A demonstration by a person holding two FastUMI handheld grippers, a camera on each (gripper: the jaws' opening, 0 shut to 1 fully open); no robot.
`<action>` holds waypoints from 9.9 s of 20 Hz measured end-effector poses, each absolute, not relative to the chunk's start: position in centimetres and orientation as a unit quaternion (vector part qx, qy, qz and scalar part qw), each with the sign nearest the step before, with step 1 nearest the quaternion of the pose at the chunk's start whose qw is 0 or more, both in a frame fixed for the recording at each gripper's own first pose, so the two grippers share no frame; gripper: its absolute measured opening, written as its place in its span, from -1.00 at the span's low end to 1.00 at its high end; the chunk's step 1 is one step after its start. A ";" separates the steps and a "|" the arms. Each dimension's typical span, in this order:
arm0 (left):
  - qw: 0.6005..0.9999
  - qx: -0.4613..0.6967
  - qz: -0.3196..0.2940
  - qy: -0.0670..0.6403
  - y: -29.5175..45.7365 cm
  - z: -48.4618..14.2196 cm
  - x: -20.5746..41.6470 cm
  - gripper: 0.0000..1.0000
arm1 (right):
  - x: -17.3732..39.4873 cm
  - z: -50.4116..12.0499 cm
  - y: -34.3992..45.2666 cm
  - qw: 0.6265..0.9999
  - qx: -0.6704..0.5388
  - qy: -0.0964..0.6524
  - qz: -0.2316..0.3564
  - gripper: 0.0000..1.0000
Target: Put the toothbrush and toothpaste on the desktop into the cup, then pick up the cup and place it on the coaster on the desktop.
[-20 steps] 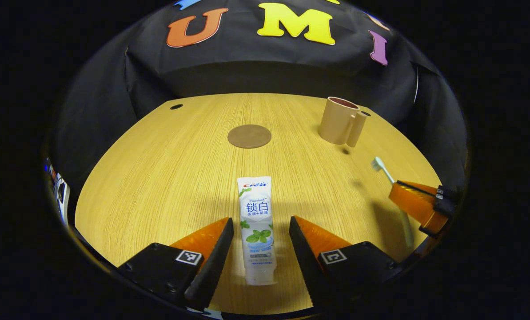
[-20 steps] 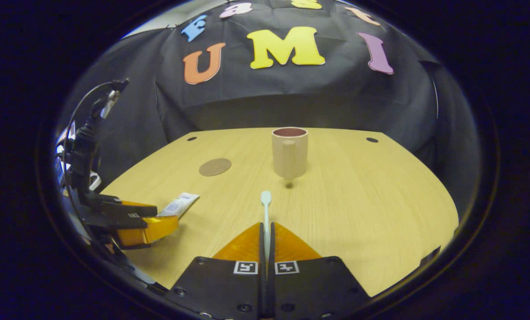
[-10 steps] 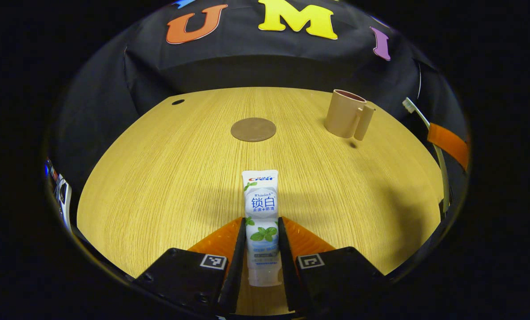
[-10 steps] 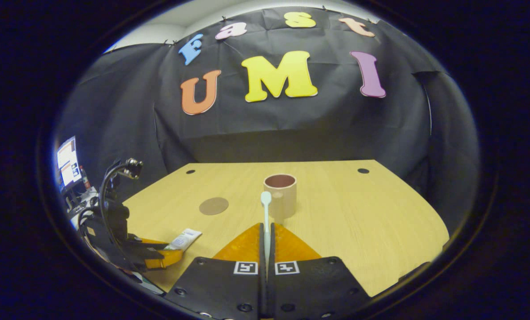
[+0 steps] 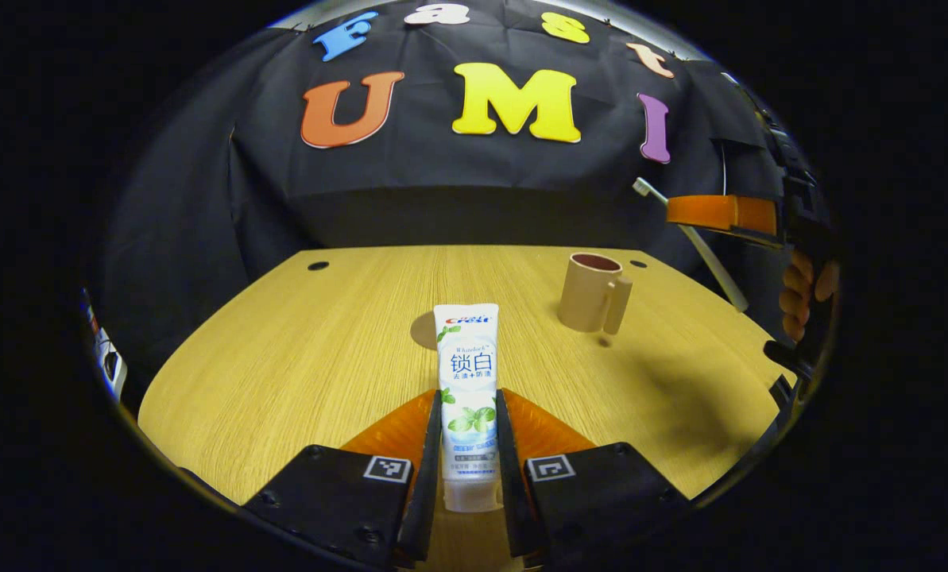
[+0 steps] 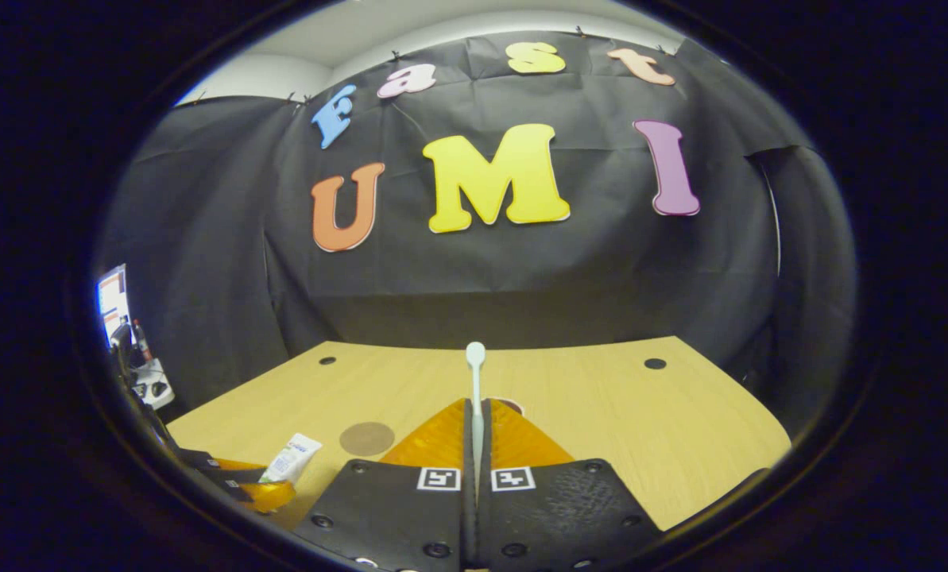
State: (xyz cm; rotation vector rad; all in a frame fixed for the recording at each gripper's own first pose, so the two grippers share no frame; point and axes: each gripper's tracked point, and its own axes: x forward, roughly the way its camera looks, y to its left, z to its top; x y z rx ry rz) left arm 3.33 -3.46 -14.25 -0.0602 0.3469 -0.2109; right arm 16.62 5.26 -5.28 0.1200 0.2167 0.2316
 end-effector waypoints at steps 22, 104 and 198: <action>0.981 -0.063 -0.146 0.110 -5.7 -13.1 7.8 -0.22 | 34.2 -8.6 6.7 0.978 0.085 0.059 0.183 -0.99; 0.985 -0.048 -0.156 -0.049 -16.1 3.7 13.4 0.60 | 20.6 -7.5 -5.6 0.993 0.052 0.073 0.074 0.94; 0.996 -0.064 -0.011 0.058 10.3 -12.5 3.5 0.96 | 23.3 -22.7 24.3 0.797 -0.084 0.585 0.129 -0.30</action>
